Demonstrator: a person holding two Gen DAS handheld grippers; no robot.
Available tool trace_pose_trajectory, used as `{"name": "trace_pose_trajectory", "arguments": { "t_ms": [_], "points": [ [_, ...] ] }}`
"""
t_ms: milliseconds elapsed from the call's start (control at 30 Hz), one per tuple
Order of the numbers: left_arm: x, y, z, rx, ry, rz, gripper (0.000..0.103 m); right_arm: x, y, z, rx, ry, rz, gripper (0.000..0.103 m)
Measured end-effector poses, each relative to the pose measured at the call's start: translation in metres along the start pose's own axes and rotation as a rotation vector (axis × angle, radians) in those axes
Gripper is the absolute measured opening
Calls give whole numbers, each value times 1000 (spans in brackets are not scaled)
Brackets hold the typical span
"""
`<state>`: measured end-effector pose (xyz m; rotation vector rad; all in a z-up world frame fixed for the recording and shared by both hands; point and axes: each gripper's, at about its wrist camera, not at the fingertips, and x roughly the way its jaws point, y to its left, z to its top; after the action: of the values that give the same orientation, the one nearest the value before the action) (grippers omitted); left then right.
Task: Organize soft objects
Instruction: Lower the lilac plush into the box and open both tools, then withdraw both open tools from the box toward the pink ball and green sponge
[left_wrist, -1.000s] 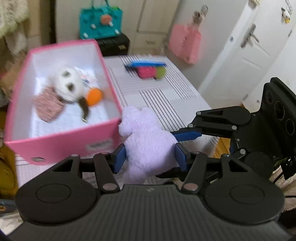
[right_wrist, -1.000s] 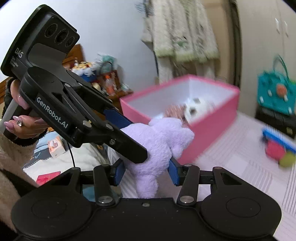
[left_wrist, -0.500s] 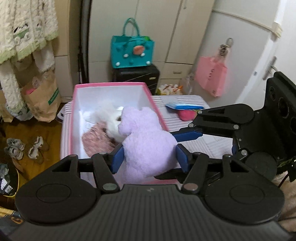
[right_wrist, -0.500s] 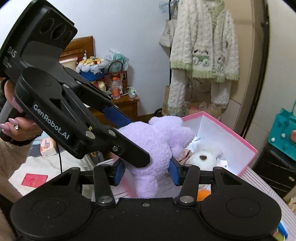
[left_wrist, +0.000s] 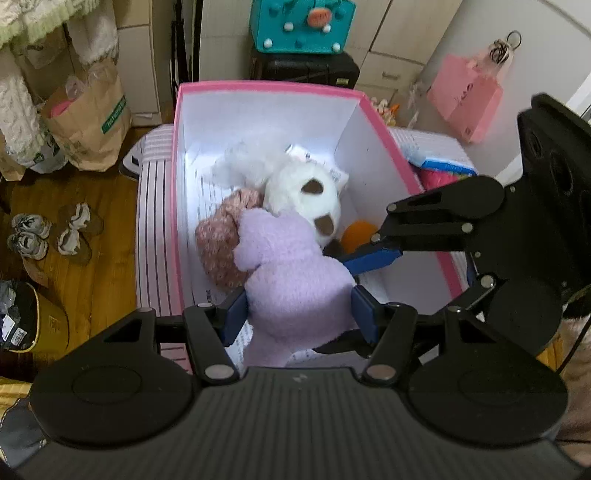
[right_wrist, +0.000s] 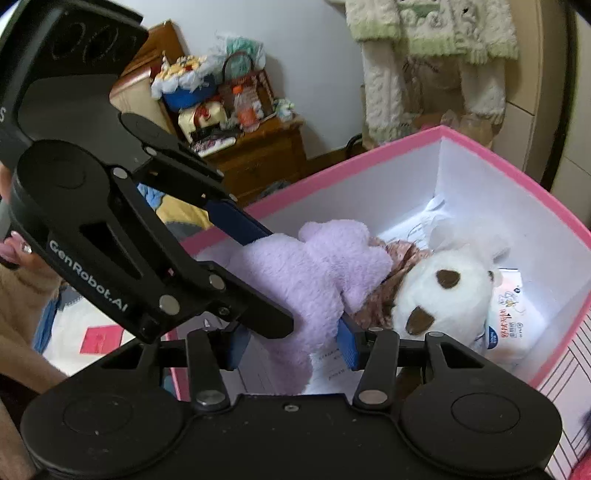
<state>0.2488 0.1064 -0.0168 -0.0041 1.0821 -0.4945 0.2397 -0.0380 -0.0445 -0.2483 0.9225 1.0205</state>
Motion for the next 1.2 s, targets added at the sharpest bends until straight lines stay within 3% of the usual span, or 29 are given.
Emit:
{"name": "trace_pose_trajectory", "arguments": {
  "t_ms": [100,267,433,833,1200],
  "points": [
    [3,2,-3,4,5,9,62,7,1,1,-15,25,-7,55],
    [-2,-3,-6,30,-52,81,63,23,-5,3,-15,95,-49,57],
    [-13,-9,-13,66,-81,97,67,13,5,-5,-29,96,-96,58],
    [-58,-43,-32,128,-145,134,67,-73,40,-20,-10,-43,-233,62],
    [-106,-93,-65,215,-208,143,76,-158,92,-71,-44,-203,-317,62]
  ]
}}
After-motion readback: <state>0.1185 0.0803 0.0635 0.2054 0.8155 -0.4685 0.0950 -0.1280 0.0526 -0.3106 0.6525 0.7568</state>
